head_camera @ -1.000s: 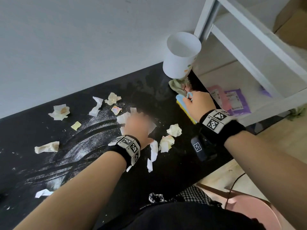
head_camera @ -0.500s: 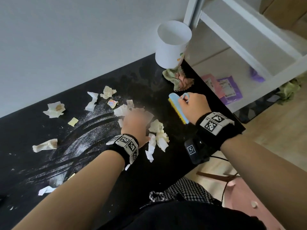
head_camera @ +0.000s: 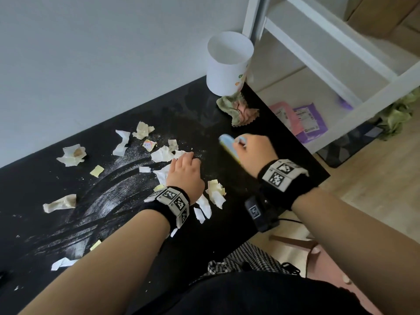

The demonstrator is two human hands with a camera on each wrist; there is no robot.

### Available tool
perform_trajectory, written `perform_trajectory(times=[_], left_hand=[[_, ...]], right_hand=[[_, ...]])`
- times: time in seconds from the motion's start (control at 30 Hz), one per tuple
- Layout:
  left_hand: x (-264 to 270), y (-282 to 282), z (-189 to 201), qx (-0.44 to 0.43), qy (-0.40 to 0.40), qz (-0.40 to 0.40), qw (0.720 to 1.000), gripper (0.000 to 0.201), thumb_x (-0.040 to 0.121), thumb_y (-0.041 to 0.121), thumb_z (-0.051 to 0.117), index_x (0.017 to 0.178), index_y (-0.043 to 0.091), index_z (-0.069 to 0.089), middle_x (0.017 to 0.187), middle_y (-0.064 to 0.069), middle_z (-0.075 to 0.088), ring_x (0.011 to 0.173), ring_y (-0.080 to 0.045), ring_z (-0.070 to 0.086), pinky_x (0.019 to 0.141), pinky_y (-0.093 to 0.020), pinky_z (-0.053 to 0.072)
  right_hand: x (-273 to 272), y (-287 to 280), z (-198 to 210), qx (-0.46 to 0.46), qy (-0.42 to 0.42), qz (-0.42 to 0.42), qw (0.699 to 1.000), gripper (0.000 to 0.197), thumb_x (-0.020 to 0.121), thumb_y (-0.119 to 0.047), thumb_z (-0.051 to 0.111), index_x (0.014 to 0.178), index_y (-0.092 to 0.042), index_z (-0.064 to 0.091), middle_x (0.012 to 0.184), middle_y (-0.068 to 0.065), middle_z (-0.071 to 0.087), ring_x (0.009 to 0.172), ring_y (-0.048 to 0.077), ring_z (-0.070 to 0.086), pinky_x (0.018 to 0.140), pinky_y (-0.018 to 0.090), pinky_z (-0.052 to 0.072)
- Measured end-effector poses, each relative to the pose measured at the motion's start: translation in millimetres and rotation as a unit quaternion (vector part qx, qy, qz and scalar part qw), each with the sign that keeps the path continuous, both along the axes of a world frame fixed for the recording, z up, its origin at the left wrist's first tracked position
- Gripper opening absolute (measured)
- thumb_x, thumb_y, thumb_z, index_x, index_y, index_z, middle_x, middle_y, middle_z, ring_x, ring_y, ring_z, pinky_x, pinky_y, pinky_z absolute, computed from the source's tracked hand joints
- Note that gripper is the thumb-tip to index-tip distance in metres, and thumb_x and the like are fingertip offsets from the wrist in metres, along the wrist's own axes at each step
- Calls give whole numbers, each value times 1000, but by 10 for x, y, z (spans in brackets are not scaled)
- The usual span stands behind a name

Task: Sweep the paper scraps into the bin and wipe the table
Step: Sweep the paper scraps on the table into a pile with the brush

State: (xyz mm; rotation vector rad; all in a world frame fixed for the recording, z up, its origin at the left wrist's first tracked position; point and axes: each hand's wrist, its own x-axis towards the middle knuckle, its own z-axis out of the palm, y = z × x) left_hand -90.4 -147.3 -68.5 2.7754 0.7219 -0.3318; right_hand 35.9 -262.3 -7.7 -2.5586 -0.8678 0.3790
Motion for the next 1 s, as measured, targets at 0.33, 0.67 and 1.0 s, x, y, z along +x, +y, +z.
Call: perform_trajectory(times=[0.33, 0.67, 1.0], left_hand=[[218, -267, -60, 19, 101, -45, 994, 95, 83, 63, 54, 151, 15, 9, 158, -5, 8, 146, -23, 2, 119, -43, 2], [330, -435, -40, 19, 122, -26, 992, 102, 80, 63, 59, 151, 14, 6, 158, -5, 8, 146, -23, 1, 119, -42, 2], [258, -438, -55, 42, 142, 3, 989, 95, 82, 51, 63, 151, 13, 9, 157, -6, 10, 146, -24, 4, 117, -42, 4]], right_hand=[[226, -377, -167, -84, 25, -11, 996, 31, 96, -23, 45, 110, -1, 61, 108, 20, 66, 104, 35, 60, 86, 37, 44], [595, -557, -26, -58, -26, -54, 997, 29, 97, -22, 43, 105, 0, 60, 100, 20, 66, 97, 34, 60, 73, 33, 40], [77, -354, -95, -30, 88, 123, 988, 31, 96, -24, 46, 102, 1, 63, 96, 17, 67, 91, 27, 63, 85, 39, 50]])
